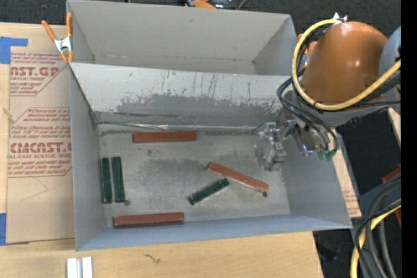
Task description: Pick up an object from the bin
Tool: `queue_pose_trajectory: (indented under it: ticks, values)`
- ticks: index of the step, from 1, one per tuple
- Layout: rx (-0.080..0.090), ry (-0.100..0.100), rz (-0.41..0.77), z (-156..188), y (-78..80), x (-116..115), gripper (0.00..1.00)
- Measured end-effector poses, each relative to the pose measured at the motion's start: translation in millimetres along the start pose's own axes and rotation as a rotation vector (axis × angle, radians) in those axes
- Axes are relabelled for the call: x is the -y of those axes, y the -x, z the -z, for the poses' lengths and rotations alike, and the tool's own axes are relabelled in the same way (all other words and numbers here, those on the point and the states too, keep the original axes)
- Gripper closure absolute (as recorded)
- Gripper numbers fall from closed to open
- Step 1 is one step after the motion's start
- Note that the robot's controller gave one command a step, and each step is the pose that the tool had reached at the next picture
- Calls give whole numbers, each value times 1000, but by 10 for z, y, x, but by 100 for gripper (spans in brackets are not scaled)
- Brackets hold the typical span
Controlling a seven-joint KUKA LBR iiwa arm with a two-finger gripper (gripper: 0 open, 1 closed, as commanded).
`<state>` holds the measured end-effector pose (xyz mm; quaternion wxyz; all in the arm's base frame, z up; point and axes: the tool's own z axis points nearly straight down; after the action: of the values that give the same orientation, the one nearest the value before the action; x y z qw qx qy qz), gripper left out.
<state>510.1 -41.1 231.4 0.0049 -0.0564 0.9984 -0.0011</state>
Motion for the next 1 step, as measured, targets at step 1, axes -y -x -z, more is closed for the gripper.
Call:
queue_pose_trajectory:
  ticks: [1]
  values:
    - [-7, 3, 1, -46, -15, -12, 0]
